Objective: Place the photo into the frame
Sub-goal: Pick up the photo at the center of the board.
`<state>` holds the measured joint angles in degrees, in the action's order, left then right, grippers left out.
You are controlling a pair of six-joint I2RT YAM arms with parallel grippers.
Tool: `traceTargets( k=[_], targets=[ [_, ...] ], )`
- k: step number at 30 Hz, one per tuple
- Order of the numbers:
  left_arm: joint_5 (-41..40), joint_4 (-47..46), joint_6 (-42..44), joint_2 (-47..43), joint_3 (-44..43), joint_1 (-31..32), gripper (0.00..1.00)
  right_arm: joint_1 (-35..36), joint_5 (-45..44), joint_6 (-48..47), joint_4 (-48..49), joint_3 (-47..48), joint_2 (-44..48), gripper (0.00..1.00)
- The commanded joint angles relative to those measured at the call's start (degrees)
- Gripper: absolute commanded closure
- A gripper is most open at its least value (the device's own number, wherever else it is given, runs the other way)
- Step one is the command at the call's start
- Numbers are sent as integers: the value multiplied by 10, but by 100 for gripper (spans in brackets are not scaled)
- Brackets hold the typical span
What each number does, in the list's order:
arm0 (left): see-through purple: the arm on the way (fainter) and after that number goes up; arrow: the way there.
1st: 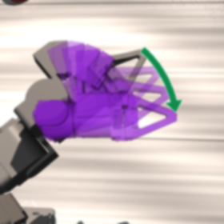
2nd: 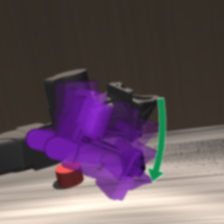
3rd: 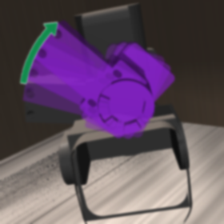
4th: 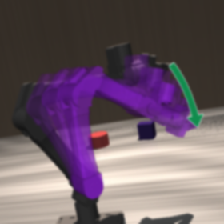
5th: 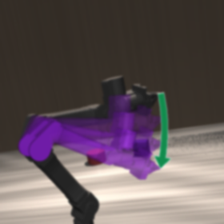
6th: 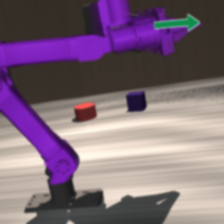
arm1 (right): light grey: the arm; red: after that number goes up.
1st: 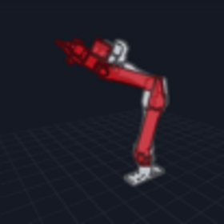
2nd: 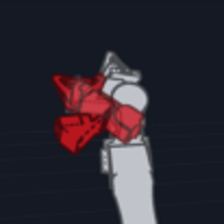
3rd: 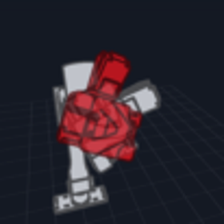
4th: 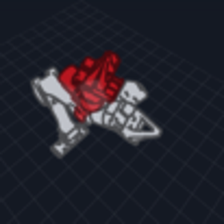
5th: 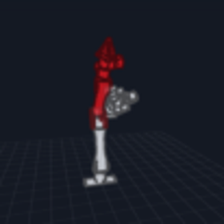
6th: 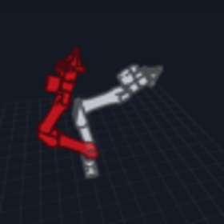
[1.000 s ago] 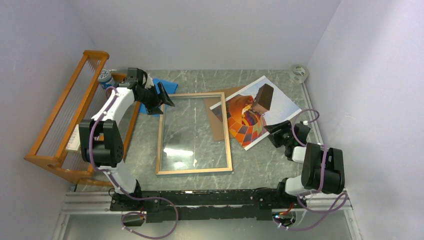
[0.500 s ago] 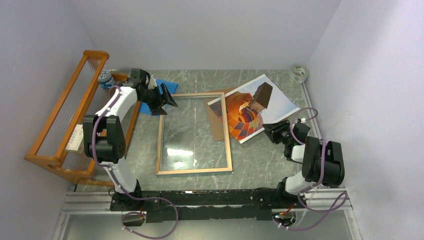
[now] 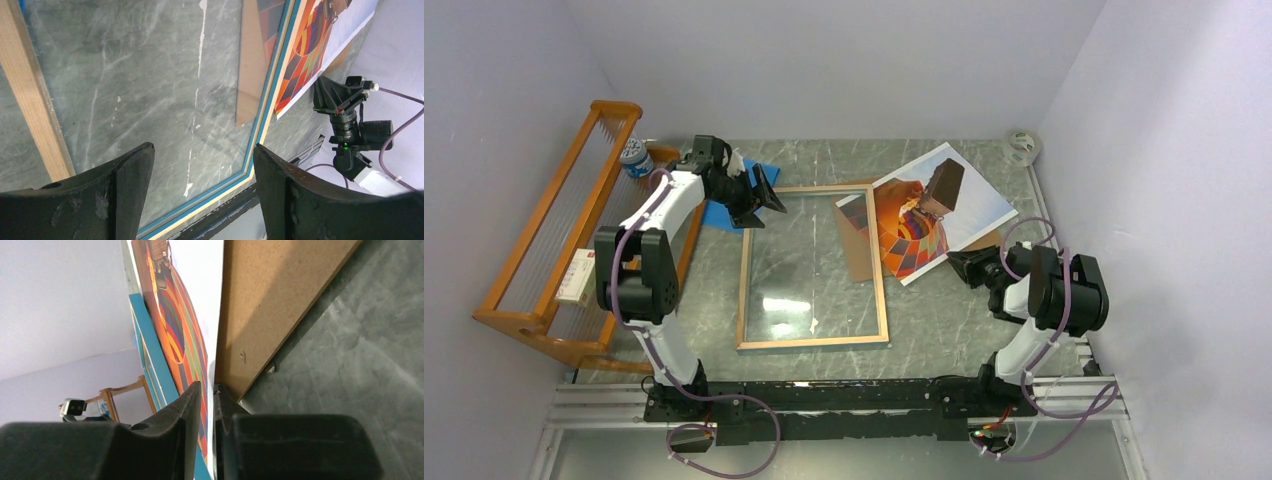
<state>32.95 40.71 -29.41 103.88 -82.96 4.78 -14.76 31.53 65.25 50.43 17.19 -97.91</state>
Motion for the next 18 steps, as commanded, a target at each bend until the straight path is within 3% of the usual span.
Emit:
traceTargets(
  k=[1, 7, 18],
  targets=[
    [23, -16, -1, 6, -28, 14, 23, 3, -5, 22, 84, 21, -23, 83],
    [27, -25, 0, 12, -40, 32, 23, 4, -5, 6, 60, 35, -17, 100],
    [67, -63, 10, 19, -59, 86, 22, 3, -44, -86, -180, 44, 139, 100]
  ],
)
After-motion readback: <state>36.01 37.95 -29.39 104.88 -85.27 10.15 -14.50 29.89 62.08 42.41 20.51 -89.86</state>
